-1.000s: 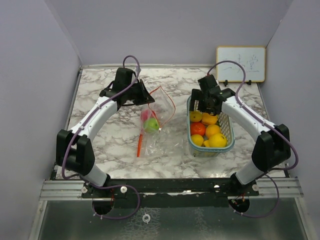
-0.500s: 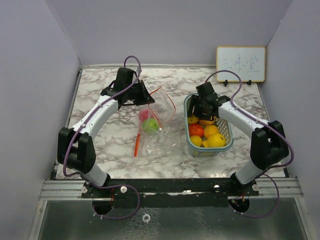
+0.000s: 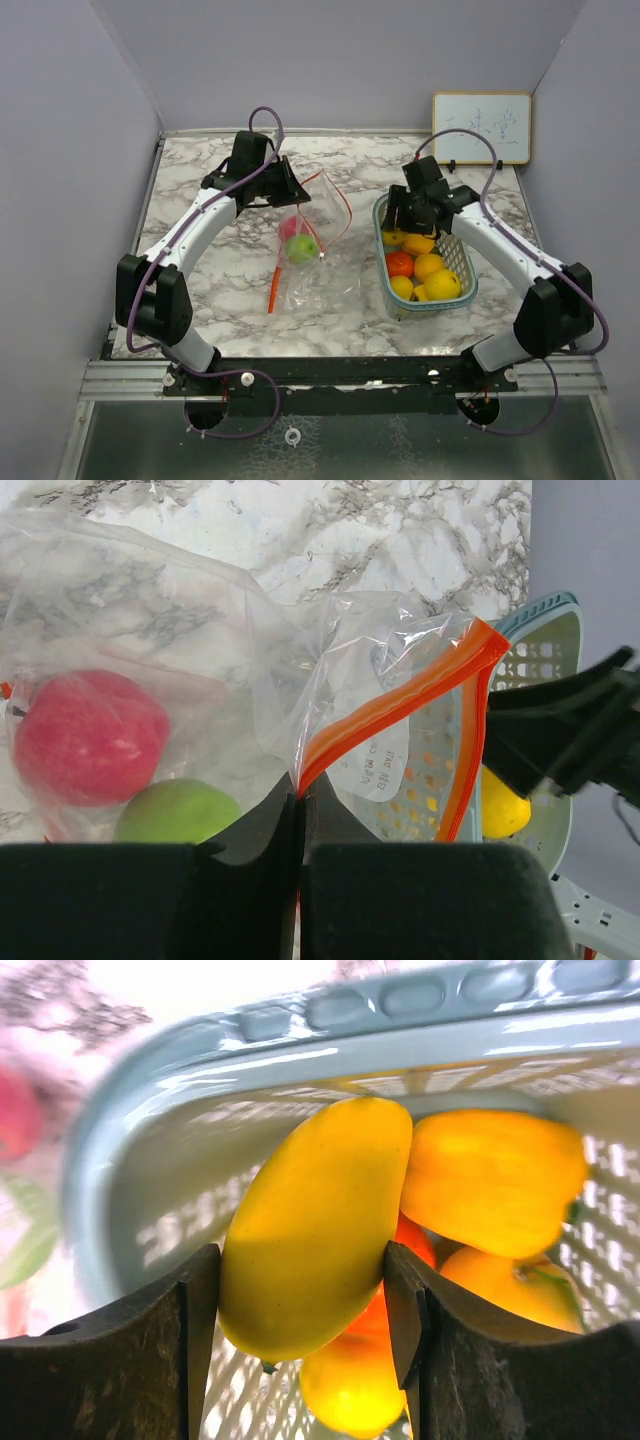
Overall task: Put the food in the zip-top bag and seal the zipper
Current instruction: Pick up the fake fruit from the bin, then place the fake fruit in the zipper food storage bag.
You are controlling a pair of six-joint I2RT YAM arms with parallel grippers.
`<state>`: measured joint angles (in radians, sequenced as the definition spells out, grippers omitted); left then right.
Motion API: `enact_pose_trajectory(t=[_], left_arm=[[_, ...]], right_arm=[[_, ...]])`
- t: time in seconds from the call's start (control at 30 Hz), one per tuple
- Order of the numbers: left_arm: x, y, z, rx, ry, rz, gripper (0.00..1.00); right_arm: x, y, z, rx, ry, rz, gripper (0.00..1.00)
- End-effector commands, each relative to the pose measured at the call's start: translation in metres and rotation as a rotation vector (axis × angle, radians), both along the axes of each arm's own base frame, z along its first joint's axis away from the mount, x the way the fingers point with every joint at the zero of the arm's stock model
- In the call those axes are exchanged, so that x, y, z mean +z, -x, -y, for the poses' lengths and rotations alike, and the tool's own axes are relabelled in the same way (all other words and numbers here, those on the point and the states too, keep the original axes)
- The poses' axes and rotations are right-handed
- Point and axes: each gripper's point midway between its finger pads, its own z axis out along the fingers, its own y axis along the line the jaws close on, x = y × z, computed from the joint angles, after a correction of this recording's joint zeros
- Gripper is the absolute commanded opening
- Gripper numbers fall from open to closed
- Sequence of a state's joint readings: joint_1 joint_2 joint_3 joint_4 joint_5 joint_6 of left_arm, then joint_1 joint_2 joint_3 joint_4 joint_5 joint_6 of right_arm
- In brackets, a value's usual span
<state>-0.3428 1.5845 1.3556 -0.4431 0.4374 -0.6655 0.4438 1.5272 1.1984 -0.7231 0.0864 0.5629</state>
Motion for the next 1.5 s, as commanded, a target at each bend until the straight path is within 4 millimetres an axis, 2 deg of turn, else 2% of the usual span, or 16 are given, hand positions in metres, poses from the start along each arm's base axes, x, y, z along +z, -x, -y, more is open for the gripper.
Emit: enact_pose_trajectory(t=[0.0,0.07,0.13,0.33,0.5,0.63,0.83,0.93,1.0,1.07,1.13,1.2,1.27,1.33,1.4,1.47], left_arm=[[0.014,0.004,0.004,-0.033,0.023,0.043,0.00],[0.016,0.004,0.005,-0.036,0.026,0.048,0.00],[0.017,0.003,0.005,-0.036,0.032,0.050,0.00],[0.018,0.003,0.006,-0.034,0.038,0.047,0.00],[0.016,0.007,0.005,-0.031,0.044,0.037,0.00],[0.016,0.011,0.004,-0.026,0.048,0.036,0.00],[0.023,0.015,0.003,-0.019,0.062,0.048,0.00],[0.025,0.016,0.002,-0.018,0.064,0.053,0.00],[0.025,0.016,0.003,-0.020,0.064,0.054,0.00],[0.025,0.017,0.003,-0.020,0.070,0.051,0.00],[0.024,0.017,0.003,-0.021,0.071,0.049,0.00],[0.023,0.017,0.003,-0.020,0.069,0.048,0.00],[0.023,0.018,0.002,-0.020,0.067,0.051,0.00],[0.023,0.019,0.002,-0.023,0.066,0.051,0.00],[0.023,0.020,0.002,-0.026,0.064,0.051,0.00],[0.022,0.021,0.002,-0.029,0.064,0.052,0.00]], right_arm=[[0.091,-0.004,0.010,0.067,0.019,0.210,0.30],[0.107,-0.001,0.016,0.064,0.036,0.224,0.30],[0.124,0.003,0.008,0.128,0.000,0.256,0.30],[0.184,0.018,-0.076,0.466,-0.386,0.392,0.29],[0.197,0.039,-0.136,0.653,-0.519,0.414,0.29],[0.193,0.040,-0.156,0.665,-0.565,0.401,0.30],[0.157,0.008,-0.143,0.504,-0.428,0.361,0.58],[0.153,0.002,-0.141,0.487,-0.390,0.349,0.80],[0.155,0.001,-0.141,0.496,-0.382,0.352,0.85],[0.160,0.002,-0.140,0.494,-0.382,0.362,1.00],[0.169,0.001,-0.133,0.471,-0.364,0.384,0.99],[0.177,0.000,-0.116,0.405,-0.309,0.403,1.00],[0.178,-0.004,-0.083,0.265,-0.198,0.412,1.00],[0.165,0.001,-0.048,0.141,-0.075,0.370,1.00],[0.139,0.018,-0.010,0.023,0.059,0.264,1.00],[0.120,0.032,0.016,-0.070,0.132,0.177,1.00]])
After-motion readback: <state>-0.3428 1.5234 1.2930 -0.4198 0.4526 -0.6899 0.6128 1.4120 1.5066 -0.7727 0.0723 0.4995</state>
